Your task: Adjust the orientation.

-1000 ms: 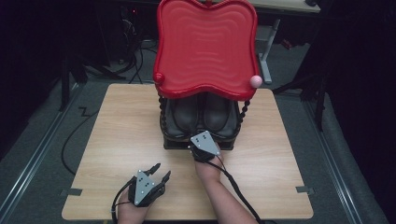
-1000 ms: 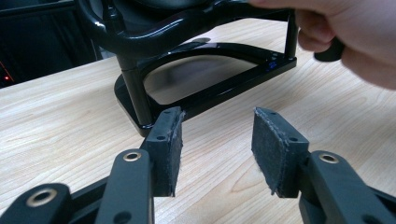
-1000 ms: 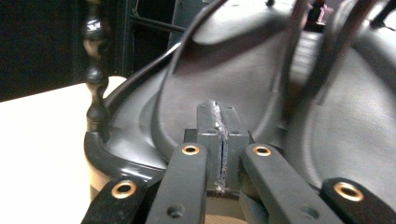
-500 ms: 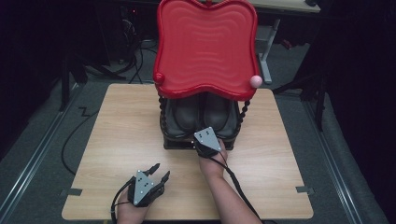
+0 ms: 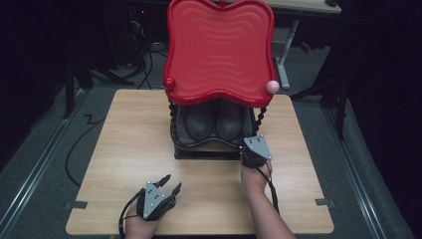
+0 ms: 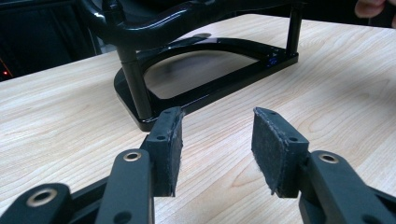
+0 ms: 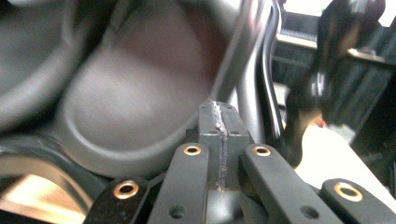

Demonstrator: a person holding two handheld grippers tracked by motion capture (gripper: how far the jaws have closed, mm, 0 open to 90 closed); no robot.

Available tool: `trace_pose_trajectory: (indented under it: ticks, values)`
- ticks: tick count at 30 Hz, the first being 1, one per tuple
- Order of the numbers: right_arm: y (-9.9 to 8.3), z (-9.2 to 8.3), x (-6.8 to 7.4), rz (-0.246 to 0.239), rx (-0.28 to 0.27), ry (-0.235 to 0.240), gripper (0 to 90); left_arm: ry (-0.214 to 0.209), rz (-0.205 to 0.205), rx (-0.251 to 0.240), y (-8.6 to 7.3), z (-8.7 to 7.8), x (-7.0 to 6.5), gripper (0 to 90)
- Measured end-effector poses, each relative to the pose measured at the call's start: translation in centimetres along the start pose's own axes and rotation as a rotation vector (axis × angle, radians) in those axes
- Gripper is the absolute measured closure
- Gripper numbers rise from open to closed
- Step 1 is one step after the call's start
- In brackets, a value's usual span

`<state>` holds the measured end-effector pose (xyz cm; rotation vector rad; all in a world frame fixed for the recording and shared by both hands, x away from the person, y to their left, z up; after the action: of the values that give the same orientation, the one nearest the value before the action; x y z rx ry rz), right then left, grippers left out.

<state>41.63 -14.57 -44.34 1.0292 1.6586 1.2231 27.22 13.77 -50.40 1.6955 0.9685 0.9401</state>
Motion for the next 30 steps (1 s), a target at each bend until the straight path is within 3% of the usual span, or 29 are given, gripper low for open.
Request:
trace_pose_trajectory:
  ticks: [7, 10, 15, 22, 26, 28, 30]
  values:
    - [-0.7, 0.7, 0.5, 0.012, 0.015, 0.021, 90.0, 0.001, -0.003, 0.0, 0.0, 0.0, 0.0, 53.3]
    - [-0.7, 0.7, 0.9, -0.008, 0.013, 0.028, 89.7, 0.0, -0.002, -0.001, -0.1, 0.0, 0.0, 53.2]
    - [-0.4, -0.4, 0.5, -0.013, -0.005, 0.041, 84.0, 0.003, -0.002, -0.004, 0.0, 0.0, 0.2, 53.2]
    - [-1.9, -4.2, -0.7, 0.018, 0.007, 0.158, 60.3, 0.004, 0.007, 0.003, -0.1, 0.0, 0.2, 52.9]
    - [-4.7, -5.8, -2.0, 0.023, 0.099, 0.23, 41.1, 0.015, 0.034, 0.027, -0.5, 0.3, 0.2, 51.2]
    - [-6.1, -6.2, -2.7, 0.007, 0.157, 0.246, 32.5, 0.012, 0.022, 0.04, -0.6, 0.5, 0.3, 49.9]
    - [-7.0, -6.8, -3.7, 0.036, 0.211, 0.257, 25.2, 0.006, 0.023, 0.044, -0.7, 0.7, 0.4, 48.9]
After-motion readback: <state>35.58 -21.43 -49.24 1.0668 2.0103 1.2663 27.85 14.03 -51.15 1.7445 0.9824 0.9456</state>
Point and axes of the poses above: each handheld gripper's, and its own axes: z roughly forward along the jaws, y roughly out of its top, x roughly to its left, the point moved 1 cm from there along z, roughly forward along the jaws, and after that the axes turned 7 degrees about y, right-handed, at the moved point
